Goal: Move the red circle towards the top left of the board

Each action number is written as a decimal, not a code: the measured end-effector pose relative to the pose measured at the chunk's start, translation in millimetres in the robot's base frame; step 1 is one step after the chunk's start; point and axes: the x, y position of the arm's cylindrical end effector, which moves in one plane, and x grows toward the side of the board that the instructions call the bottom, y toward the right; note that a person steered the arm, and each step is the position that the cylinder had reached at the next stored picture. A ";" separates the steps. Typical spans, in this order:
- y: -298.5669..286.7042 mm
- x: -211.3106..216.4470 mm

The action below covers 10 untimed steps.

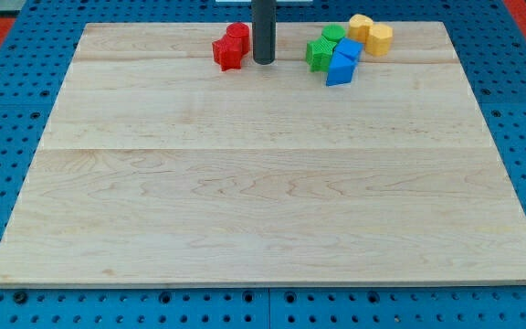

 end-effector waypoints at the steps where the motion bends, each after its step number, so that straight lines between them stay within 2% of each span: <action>1: 17.7 -37.0; 2: -3.7 -64.5; 3: -39.6 -48.2; 4: -27.5 -36.0; 7: -32.4 -39.4; 8: -0.4 -32.4; 9: 4.1 -7.7; 10: -36.2 -17.9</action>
